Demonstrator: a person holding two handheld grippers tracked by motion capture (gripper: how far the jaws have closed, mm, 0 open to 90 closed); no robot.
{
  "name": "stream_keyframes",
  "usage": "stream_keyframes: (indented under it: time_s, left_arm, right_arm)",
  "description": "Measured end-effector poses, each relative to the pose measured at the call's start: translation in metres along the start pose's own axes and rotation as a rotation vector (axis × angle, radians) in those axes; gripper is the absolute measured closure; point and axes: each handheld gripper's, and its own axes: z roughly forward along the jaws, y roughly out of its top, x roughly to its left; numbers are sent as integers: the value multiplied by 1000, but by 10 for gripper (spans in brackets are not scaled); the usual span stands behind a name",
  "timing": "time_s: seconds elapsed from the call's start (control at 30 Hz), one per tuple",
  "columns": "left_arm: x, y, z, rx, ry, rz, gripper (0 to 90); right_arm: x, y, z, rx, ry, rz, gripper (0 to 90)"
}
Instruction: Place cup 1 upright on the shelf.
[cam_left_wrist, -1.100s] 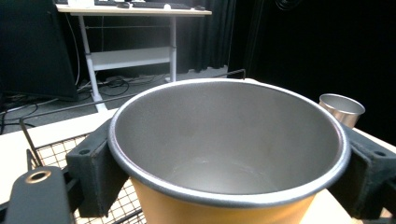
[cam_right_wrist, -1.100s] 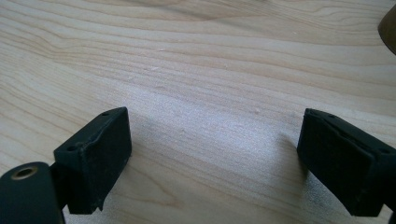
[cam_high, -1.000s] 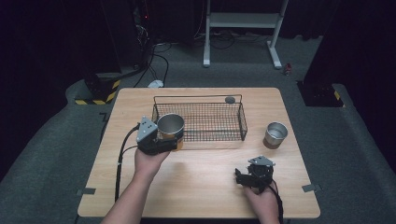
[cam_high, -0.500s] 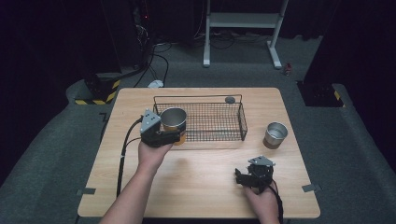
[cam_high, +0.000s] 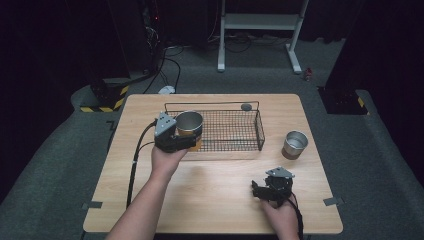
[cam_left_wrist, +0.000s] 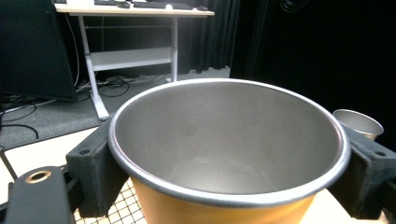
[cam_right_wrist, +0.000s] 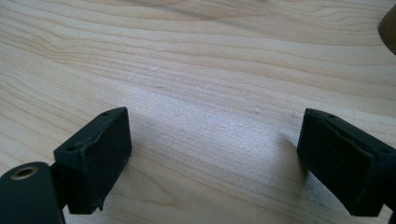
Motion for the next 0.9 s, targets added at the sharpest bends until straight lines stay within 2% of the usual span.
stream_keyframes:
  time_s: [0.4,0.53,0.7,0.9]
  left_arm:
    - [6,4,12,1,10,-9,129]
    - [11,6,18,14,26,-3,129]
    - [17,9,26,4,46,5,129]
    - [25,6,40,12,57,-10,129]
  right_arm:
    - [0,0,0,0,0,0,97]
    - [0,0,0,0,0,-3,97]
    - [0,0,0,0,0,-1,98]
    - [0,0,0,-1,0,-2,98]
